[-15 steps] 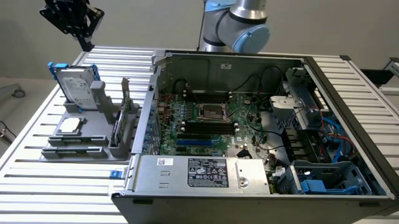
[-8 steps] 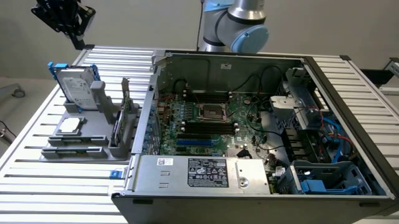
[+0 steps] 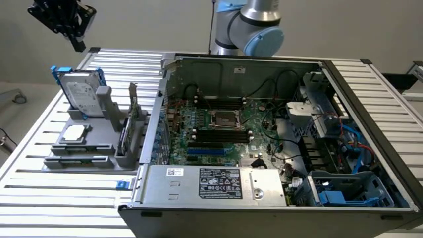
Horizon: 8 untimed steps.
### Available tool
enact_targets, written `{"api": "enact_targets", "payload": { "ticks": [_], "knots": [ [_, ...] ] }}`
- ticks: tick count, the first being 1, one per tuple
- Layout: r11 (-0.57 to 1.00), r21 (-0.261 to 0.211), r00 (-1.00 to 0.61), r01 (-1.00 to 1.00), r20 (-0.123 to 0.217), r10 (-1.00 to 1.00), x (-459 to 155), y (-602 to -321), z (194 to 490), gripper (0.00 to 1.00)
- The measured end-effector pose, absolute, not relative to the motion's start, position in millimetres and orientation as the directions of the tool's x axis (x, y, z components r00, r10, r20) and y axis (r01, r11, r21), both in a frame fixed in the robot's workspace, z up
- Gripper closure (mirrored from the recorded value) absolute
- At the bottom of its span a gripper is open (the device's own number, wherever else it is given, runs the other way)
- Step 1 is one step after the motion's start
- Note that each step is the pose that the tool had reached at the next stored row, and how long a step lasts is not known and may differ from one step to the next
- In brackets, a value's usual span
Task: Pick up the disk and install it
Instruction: 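Reach for the disk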
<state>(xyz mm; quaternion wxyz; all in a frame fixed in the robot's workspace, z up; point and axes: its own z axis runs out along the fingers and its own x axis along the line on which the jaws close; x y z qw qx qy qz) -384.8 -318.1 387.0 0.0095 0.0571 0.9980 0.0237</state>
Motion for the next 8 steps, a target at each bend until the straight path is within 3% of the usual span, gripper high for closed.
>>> {"api": "enact_targets", "payload": {
  "ticks": [8],
  "knots": [
    [0.993,0.048,-0.994,0.106,-0.016,0.107,-406,-314,386,0.89]
  ]
}}
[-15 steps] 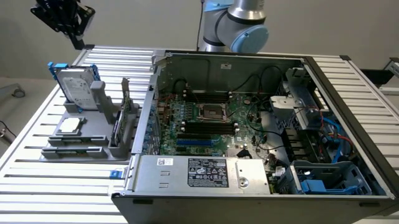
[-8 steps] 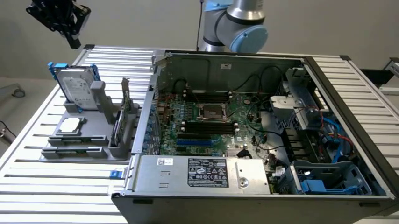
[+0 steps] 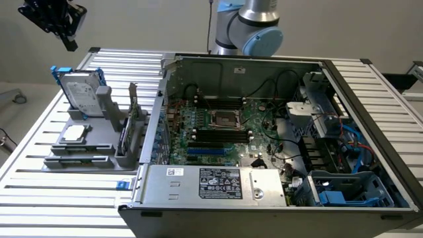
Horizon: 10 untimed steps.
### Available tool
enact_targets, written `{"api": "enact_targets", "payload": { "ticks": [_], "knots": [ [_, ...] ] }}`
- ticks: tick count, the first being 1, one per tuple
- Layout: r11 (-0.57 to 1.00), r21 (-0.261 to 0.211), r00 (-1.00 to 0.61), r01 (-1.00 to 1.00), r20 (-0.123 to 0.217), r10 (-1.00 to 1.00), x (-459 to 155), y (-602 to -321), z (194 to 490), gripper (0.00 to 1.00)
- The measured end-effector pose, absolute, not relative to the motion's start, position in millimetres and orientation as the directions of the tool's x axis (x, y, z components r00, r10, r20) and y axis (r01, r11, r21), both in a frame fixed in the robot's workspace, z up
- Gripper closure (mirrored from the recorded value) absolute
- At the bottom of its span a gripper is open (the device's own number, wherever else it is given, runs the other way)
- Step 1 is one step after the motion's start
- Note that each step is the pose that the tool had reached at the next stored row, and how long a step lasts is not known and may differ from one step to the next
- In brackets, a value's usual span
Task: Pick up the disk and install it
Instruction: 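Reach for the disk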
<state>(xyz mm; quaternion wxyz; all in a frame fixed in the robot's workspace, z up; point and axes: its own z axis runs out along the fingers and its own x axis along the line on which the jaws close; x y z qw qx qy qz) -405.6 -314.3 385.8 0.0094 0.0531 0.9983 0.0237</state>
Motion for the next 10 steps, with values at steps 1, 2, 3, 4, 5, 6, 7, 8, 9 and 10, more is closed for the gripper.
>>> {"api": "enact_targets", "payload": {
  "ticks": [1,2,3,4,5,6,7,8,9,10],
  "knots": [
    [0.993,0.048,-0.994,0.105,-0.016,0.106,-409,-314,386,0.89],
    [0.993,0.048,-0.994,0.105,-0.016,0.106,-412,-313,385,0.89],
    [0.993,0.048,-0.994,0.104,-0.016,0.105,-416,-313,385,0.89],
    [0.993,0.048,-0.994,0.104,-0.016,0.104,-419,-313,385,0.89],
    [0.994,0.048,-0.994,0.103,-0.016,0.104,-422,-312,384,0.89],
    [0.994,0.048,-0.995,0.101,-0.016,0.102,-425,-312,384,0.89],
    [0.994,0.048,-0.995,0.100,-0.016,0.101,-427,-312,383,0.89],
    [0.994,0.048,-0.995,0.098,-0.016,0.098,-430,-311,382,0.89],
    [0.994,0.048,-0.995,0.094,-0.016,0.095,-431,-311,382,0.89],
    [0.995,0.048,-0.996,0.091,-0.016,0.091,-433,-311,381,0.89]
  ]
}}
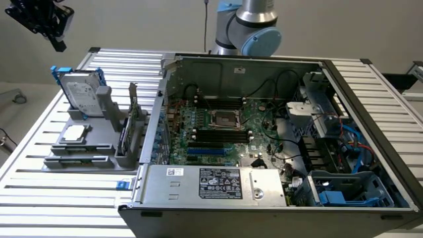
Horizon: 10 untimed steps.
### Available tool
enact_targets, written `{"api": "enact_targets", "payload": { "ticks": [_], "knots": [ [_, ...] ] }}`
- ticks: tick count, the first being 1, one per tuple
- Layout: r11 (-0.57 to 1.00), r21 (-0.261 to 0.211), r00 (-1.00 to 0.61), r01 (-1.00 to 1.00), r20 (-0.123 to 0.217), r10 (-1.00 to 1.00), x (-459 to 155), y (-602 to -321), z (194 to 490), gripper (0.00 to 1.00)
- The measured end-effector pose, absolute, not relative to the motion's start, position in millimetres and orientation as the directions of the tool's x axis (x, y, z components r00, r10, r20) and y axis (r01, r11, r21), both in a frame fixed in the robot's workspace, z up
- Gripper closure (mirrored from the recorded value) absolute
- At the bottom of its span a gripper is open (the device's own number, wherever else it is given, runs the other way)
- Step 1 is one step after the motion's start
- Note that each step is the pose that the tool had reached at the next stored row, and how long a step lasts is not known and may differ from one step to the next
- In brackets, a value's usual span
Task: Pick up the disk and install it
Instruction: 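Reach for the disk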
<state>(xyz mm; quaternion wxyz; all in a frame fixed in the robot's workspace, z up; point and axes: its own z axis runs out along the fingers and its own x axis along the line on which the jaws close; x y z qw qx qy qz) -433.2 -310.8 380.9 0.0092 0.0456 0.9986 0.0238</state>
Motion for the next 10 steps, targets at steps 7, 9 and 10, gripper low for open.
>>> {"api": "enact_targets", "payload": {
  "ticks": [7,9,10],
  "knots": [
    [0.997,0.042,-0.998,0.060,-0.016,0.060,-438.2,-309.6,378.8,0.89],
    [0.997,0.042,-0.998,0.058,-0.016,0.059,-438.3,-309.6,378.8,0.89],
    [0.997,0.042,-0.998,0.057,-0.016,0.058,-438.4,-309.6,378.8,0.89]
  ]
}}
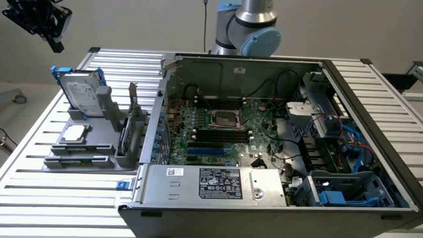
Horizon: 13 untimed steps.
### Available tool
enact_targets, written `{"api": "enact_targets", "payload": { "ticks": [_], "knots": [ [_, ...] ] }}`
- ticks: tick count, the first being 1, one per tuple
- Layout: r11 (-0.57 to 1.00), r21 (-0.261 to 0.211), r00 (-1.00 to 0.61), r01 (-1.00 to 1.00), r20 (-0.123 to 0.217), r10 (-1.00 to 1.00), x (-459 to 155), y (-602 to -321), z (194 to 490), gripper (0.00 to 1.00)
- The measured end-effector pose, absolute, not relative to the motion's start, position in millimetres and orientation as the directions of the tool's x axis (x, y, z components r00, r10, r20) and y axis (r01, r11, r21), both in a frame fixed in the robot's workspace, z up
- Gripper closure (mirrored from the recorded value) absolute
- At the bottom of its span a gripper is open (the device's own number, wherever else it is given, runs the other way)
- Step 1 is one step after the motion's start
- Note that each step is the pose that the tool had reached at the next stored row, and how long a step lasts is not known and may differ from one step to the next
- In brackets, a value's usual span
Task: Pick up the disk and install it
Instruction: 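Pick up the disk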
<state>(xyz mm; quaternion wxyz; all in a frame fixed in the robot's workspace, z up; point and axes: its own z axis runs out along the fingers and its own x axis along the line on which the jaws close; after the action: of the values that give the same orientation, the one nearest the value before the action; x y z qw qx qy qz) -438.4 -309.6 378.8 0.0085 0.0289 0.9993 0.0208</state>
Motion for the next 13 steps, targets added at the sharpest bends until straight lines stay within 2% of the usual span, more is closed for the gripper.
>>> {"api": "enact_targets", "payload": {
  "ticks": [13],
  "knots": [
    [0.998,0.042,-0.999,0.049,-0.018,0.050,-440.0,-308.3,377.7,0.89]
  ]
}}
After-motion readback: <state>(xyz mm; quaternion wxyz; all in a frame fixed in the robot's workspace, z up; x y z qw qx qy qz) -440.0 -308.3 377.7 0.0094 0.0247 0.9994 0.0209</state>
